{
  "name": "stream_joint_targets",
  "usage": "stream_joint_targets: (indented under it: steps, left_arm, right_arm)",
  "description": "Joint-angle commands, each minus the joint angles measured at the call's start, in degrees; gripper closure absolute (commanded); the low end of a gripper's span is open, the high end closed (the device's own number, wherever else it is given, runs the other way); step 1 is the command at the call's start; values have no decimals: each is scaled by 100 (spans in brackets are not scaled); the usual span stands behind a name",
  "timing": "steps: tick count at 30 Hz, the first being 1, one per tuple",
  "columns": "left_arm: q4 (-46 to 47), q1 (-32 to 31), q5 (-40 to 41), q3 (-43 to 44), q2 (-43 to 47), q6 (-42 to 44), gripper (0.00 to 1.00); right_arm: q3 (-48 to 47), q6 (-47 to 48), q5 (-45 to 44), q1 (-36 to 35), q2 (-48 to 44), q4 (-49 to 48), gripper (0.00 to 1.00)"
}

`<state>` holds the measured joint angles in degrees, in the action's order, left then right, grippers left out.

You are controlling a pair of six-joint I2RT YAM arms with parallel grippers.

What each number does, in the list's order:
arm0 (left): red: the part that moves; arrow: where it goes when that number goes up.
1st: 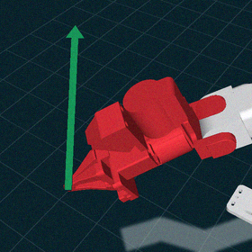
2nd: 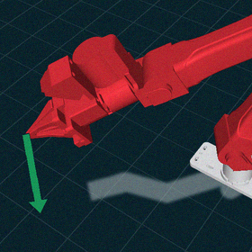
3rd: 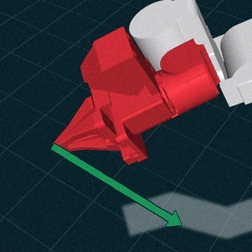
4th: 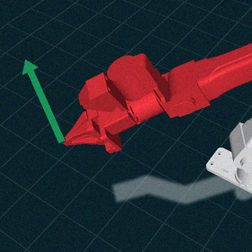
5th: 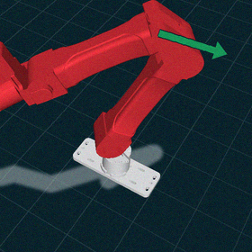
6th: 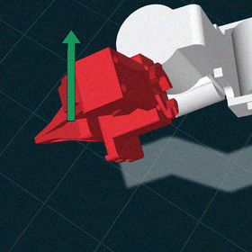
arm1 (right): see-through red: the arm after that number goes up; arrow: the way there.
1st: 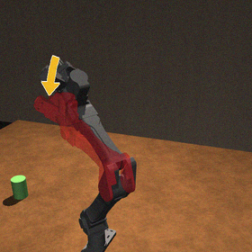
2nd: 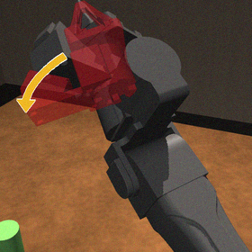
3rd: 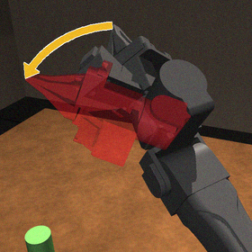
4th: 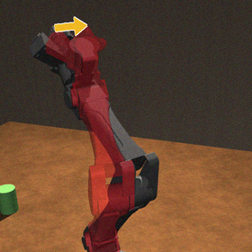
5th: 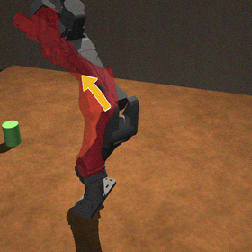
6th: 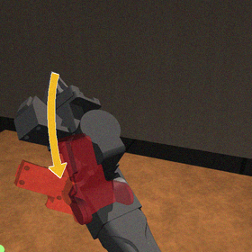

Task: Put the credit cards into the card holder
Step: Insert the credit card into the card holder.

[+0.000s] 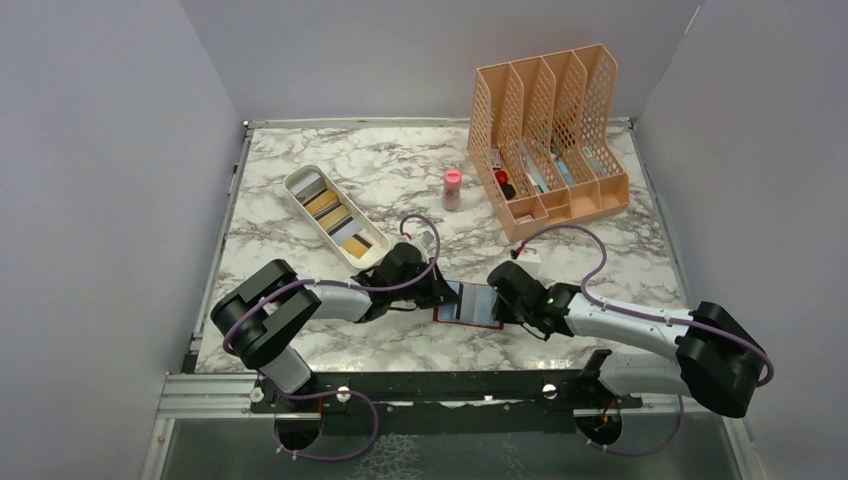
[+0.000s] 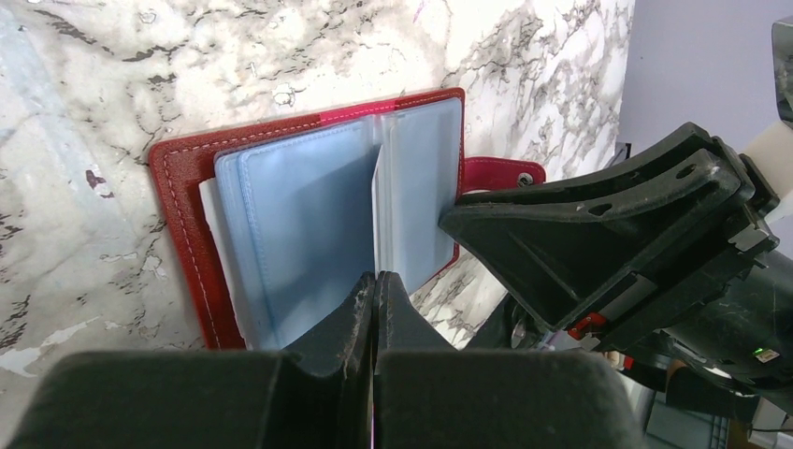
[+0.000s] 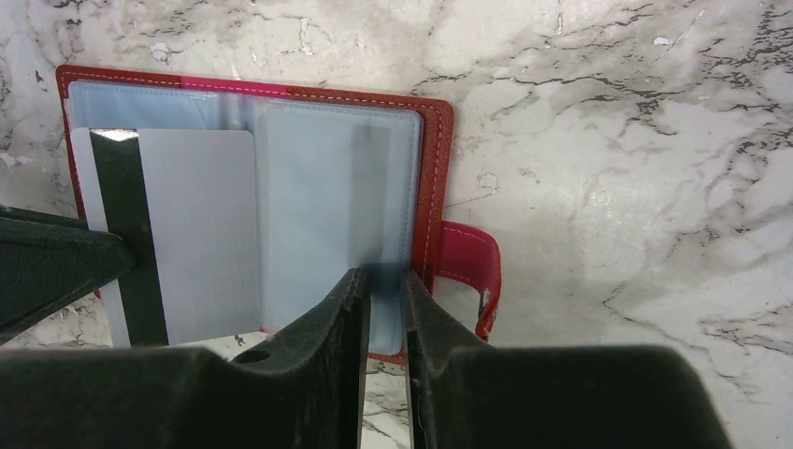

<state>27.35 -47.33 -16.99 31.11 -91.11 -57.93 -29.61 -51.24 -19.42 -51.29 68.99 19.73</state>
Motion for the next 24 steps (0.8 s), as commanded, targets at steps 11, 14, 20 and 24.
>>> stream_joint_targets:
  steps: [11,14,20,24]
  left_arm:
    - [191,-11,3,459,-299,82,100]
    - [194,-11,13,436,-270,76,100]
    - [198,-11,61,330,-359,69,100]
    - [233,-19,12,312,-483,50,100]
  right_arm:
    - [121,-49,-93,-4,-86,241,77]
    - [112,-51,-74,-4,-96,248,77]
    - [117,-39,-64,-4,-122,237,77]
    - [98,-27,-75,0,-114,248,77]
